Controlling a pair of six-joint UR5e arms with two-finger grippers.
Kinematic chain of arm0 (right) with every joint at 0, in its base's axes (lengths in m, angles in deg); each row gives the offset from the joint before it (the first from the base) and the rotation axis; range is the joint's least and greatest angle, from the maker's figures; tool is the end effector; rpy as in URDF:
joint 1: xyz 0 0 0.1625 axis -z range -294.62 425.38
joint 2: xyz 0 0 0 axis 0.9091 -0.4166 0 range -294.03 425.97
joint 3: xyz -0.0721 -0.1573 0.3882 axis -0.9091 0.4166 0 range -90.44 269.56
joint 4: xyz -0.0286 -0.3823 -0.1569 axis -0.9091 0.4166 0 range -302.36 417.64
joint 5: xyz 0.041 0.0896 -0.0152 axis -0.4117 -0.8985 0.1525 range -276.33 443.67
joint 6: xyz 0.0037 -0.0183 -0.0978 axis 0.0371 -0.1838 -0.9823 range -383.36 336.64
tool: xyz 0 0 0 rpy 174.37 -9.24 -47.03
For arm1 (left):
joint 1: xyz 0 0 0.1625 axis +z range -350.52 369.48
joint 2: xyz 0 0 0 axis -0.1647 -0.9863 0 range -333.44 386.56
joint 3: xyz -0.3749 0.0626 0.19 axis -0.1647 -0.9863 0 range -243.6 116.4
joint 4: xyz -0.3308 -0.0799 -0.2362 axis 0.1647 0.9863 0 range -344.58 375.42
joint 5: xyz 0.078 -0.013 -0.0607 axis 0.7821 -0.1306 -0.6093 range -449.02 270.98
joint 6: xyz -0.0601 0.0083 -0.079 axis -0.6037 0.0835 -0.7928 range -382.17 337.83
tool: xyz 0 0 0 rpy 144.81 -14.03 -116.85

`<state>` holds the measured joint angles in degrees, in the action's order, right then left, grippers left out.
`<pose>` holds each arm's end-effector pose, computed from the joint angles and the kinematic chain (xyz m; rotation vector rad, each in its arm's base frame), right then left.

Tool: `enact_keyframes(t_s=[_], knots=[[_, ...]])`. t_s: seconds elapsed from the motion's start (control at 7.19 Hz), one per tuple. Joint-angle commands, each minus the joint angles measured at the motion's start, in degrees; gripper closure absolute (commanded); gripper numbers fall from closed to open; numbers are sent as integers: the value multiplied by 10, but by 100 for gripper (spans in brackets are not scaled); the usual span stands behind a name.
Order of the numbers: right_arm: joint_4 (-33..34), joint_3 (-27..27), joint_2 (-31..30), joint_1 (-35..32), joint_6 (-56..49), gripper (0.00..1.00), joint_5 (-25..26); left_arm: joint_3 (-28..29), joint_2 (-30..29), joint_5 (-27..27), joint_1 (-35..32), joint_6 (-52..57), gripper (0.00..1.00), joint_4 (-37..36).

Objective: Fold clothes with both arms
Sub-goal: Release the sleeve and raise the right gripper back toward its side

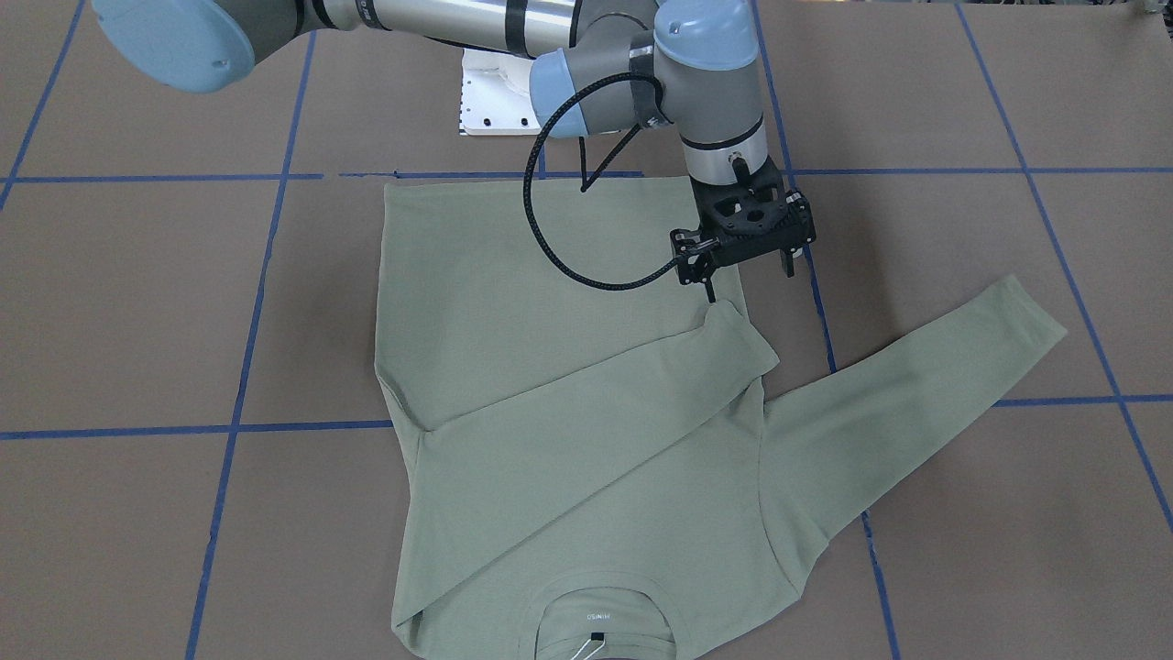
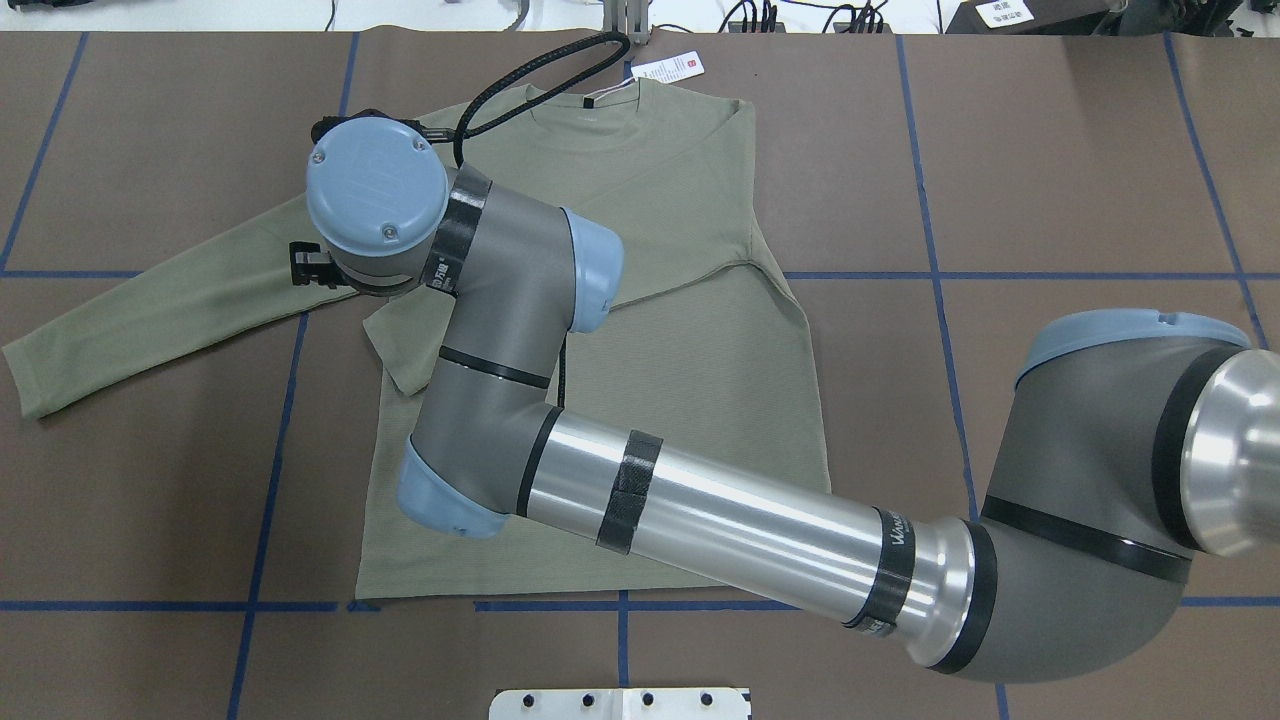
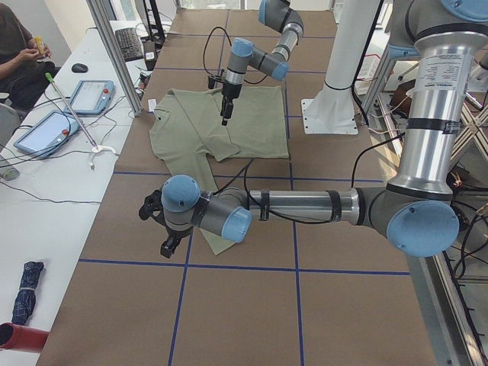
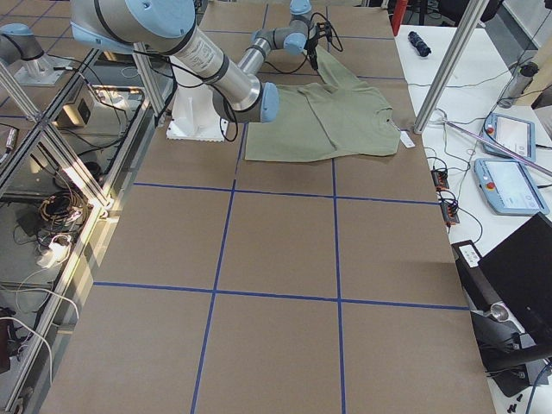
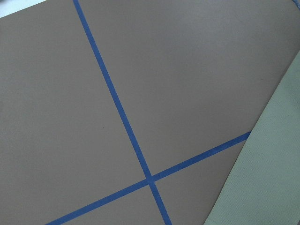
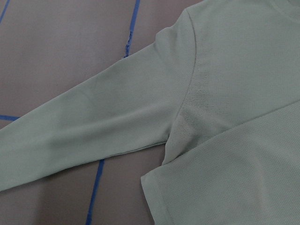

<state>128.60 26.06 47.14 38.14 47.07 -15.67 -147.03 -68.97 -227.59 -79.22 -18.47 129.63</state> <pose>-0.6697 -0.4764 -0.0218 0.3068 -1.0755 0.0289 -0.0461 -0.5519 0.6139 0.3979 0.8289 0.2523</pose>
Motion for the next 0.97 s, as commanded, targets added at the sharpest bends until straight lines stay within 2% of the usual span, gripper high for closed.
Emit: enact_keyframes(t_s=[0.0, 0.14, 0.28, 0.42, 0.56, 0.7, 0.83], knots=[[166, -105, -47, -39, 23, 0, -66, 1, 14, 7, 45, -201, 0, 103], [238, -226, -132, -59, 12, 0, -70, 3, 46, 31, 66, -285, 0, 205], [272, -314, -217, -94, 2, 0, -103, -11, 67, 141, 138, -354, 0, 256], [277, -379, -298, -143, -36, 0, -161, -11, 100, 159, 180, -443, 0, 316], [277, -434, -376, -184, -71, 0, -199, -11, 133, 189, 216, -529, 0, 367], [277, -475, -439, -214, -131, 0, -225, -12, 147, 201, 236, -575, 0, 385], [277, -489, -478, -237, -169, 0, -238, -12, 153, 215, 246, -597, 0, 385]])
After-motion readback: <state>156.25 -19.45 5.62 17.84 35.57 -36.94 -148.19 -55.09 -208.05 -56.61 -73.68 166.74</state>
